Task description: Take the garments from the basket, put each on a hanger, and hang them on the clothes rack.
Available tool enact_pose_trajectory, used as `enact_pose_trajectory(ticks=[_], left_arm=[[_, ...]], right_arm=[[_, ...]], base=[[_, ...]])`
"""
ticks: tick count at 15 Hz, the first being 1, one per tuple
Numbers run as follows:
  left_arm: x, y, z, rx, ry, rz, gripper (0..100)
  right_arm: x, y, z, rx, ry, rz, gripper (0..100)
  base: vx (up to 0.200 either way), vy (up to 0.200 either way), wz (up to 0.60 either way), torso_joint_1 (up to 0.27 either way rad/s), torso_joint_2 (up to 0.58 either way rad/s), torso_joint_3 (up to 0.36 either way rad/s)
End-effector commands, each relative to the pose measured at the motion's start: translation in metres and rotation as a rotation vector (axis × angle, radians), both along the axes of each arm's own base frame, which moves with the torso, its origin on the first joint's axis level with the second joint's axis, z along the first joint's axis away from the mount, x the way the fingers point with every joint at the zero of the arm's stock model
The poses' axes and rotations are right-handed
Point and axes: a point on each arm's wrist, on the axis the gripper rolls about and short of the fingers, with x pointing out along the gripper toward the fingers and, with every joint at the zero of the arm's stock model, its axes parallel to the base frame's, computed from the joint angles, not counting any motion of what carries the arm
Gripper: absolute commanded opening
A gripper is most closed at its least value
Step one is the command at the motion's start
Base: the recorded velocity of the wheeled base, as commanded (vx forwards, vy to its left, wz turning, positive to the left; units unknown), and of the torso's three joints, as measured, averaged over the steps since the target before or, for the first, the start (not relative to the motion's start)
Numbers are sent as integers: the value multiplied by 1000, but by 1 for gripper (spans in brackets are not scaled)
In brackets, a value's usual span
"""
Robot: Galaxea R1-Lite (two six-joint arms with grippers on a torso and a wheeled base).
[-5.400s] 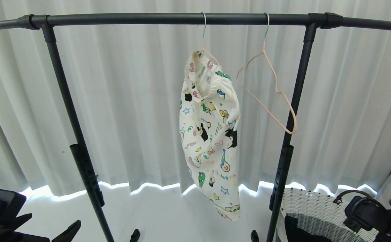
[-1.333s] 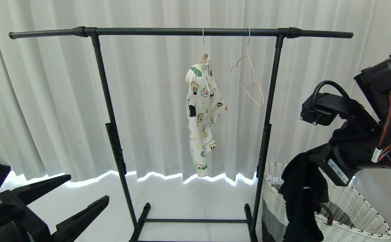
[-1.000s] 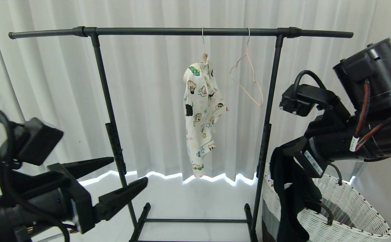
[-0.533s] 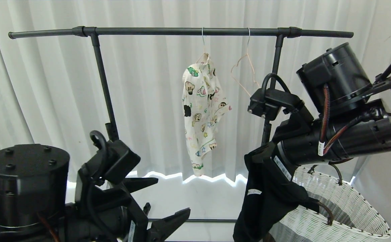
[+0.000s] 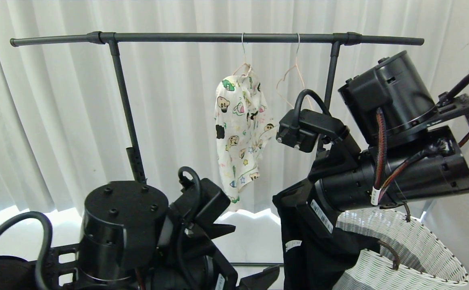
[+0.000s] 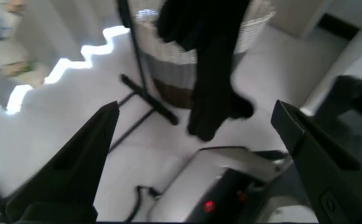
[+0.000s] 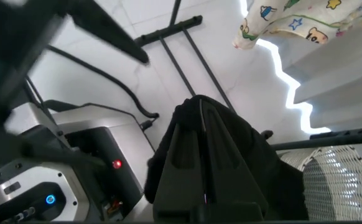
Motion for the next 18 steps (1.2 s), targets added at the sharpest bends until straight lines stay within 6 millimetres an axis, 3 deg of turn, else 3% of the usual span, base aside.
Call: enact_pose_trajectory(ticks=[1, 4, 6, 7, 16, 17, 18], left_arm=[[-2, -27, -16, 32, 37, 29, 100], [13, -40, -39, 61, 23, 183, 100], [14, -38, -46, 64, 25, 201, 100], [15, -39, -50, 78, 33, 206, 0], [13, -43, -64, 98, 29, 181, 0], [13, -43, -64, 104, 24, 178, 100], [12, -43, -64, 103, 23, 175, 100]], right_arm=[[-3, 1, 0, 1, -1, 11, 0], [-8, 1, 4, 12, -9, 25, 0], [-9, 0, 6, 16, -12, 26, 0], [-10, -1, 7, 20, -14, 26, 0], [-17, -2, 12, 35, -22, 49, 0], [-18, -1, 12, 35, -22, 52, 0], [-19, -1, 12, 35, -22, 55, 0]], base=[[0, 0, 0, 0, 0, 0], [0, 0, 0, 0, 0, 0], [0, 0, 0, 0, 0, 0], [0, 0, 0, 0, 0, 0], [0, 0, 0, 0, 0, 0], [0, 0, 0, 0, 0, 0], [0, 0, 0, 0, 0, 0]])
